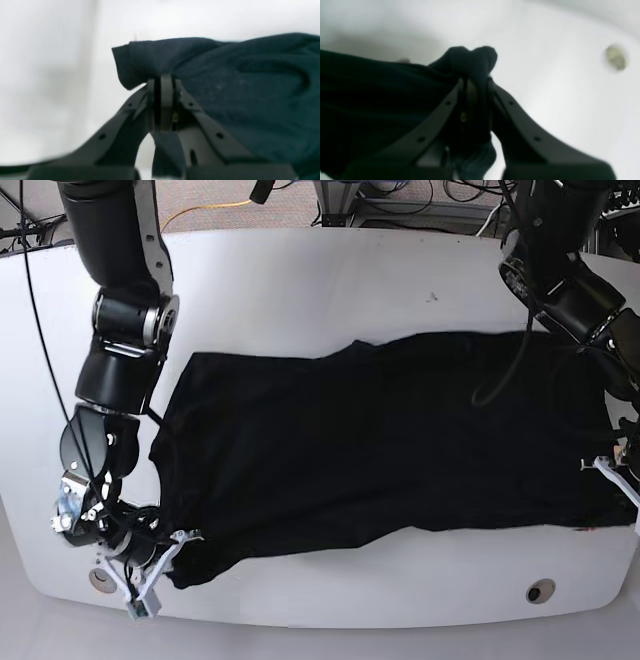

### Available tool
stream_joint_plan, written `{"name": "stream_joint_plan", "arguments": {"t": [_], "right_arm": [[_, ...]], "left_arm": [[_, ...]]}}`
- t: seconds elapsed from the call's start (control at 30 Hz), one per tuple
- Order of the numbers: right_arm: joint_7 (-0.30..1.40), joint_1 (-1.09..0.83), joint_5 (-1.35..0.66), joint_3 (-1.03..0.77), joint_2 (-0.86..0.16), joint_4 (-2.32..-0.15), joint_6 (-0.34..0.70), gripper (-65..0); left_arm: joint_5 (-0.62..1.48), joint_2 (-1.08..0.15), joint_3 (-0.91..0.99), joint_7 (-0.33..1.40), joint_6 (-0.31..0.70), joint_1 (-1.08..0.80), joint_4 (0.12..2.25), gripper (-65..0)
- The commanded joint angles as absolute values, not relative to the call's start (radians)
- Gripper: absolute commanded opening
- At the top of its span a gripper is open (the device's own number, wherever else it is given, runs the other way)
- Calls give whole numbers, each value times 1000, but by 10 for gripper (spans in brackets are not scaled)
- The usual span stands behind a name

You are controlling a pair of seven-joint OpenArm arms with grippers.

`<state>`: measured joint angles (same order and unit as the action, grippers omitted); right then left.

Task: Fold the T-shirt properly
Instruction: 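Lift the shirt with both grippers and lay it back flat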

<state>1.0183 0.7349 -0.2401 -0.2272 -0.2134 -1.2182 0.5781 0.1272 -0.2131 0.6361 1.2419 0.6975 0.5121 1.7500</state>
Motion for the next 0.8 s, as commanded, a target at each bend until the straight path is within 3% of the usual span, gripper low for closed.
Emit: {"name": "stream_joint_plan", "arguments": {"t": [0.0,0.43,0.57,0.77], "right_arm": [[1030,855,-259,-228,-243,-1242,604,-650],[1184,1199,-259,-228,-351,-1242,698,-650],[1219,1181,-259,-231,-378,-1283,698,-650],[1230,961,-259,-323,-372,-1406,698,-650]], "left_arm": [[136,-234,624,1270,698,588,1819,-650],[134,-277,558,1366,698,898,1868,-650],[136,-277,536,1366,698,871,1873,-650],[147,-248,536,1333,698,719,1874,-650]]}}
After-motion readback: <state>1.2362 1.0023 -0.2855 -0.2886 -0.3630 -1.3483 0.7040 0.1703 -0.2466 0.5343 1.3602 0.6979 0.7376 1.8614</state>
